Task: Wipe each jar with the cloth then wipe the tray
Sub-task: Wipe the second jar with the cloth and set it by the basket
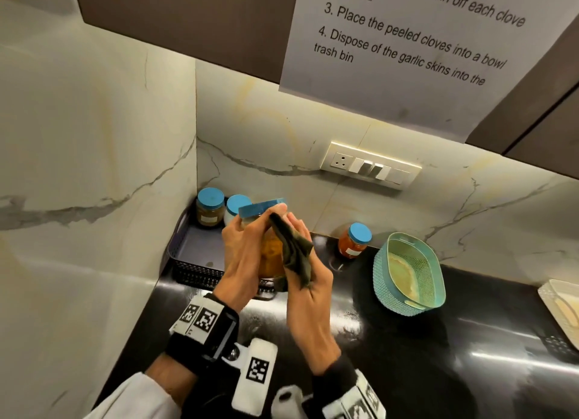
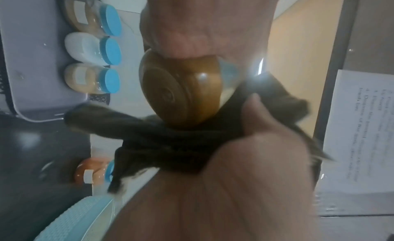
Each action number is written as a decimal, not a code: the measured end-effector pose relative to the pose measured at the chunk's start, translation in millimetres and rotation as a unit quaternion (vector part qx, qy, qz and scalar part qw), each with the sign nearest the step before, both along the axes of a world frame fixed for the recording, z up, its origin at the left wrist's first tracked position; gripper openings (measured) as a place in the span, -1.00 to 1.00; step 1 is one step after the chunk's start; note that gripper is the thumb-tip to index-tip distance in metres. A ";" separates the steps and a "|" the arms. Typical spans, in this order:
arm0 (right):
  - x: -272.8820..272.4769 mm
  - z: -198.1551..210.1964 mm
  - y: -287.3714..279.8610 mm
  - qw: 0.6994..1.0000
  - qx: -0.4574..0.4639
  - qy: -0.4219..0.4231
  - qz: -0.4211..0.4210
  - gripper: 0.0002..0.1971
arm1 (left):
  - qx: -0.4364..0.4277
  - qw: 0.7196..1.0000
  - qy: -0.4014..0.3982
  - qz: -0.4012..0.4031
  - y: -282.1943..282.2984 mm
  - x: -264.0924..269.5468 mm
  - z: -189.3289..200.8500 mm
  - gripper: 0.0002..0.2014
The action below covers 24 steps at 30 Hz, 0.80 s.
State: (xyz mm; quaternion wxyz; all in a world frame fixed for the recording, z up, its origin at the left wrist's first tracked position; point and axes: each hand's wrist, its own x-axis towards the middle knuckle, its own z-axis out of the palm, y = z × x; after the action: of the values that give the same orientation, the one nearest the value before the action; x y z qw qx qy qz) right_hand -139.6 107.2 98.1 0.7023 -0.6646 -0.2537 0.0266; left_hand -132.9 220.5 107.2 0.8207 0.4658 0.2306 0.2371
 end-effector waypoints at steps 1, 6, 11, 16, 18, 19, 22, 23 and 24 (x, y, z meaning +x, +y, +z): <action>6.6 2.7 0.4 1.000 -0.005 0.011 -0.010 -0.60 | -0.002 1.000 0.001 0.001 -2.9 -1.0 -1.8 -0.59; 34.8 18.2 -4.7 0.992 0.001 0.124 -0.030 -0.76 | -0.015 0.997 -0.010 -0.075 -13.5 -11.8 1.6 -0.53; 33.8 17.2 -14.3 0.984 0.034 0.175 -0.001 -0.65 | -0.026 0.994 0.002 -0.108 0.1 -12.8 0.9 -0.47; 23.0 13.7 -9.0 0.975 0.031 0.216 -0.031 -0.80 | 0.006 0.996 -0.002 -0.085 -8.0 -14.7 -5.7 -0.54; 12.6 13.9 -10.8 0.982 0.034 0.186 -0.020 -0.74 | 0.021 0.997 -0.003 -0.072 -5.9 -13.7 -5.9 -0.61; 2.2 13.1 -13.0 0.985 0.033 0.168 -0.022 -0.63 | 0.028 0.997 -0.003 -0.068 -4.2 -13.0 -6.4 -0.61; -26.7 4.8 -16.0 0.993 0.054 0.099 -0.030 -0.71 | 0.042 0.998 -0.011 -0.050 0.8 -13.1 -7.2 -0.53; -24.7 4.5 -15.3 0.994 0.040 0.091 -0.035 -0.67 | 0.042 0.998 -0.014 -0.046 -0.3 -12.8 -7.3 -0.49; -16.6 5.3 -11.9 0.994 0.040 0.099 -0.040 -0.71 | 0.051 0.998 -0.017 -0.046 -1.3 -13.3 -6.9 -0.47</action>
State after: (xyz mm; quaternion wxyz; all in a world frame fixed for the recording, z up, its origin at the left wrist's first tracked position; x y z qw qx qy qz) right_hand -156.2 95.4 103.3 0.7503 -0.6399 -0.1572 0.0537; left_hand -146.2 219.3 100.3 0.8096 0.5130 0.1827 0.2189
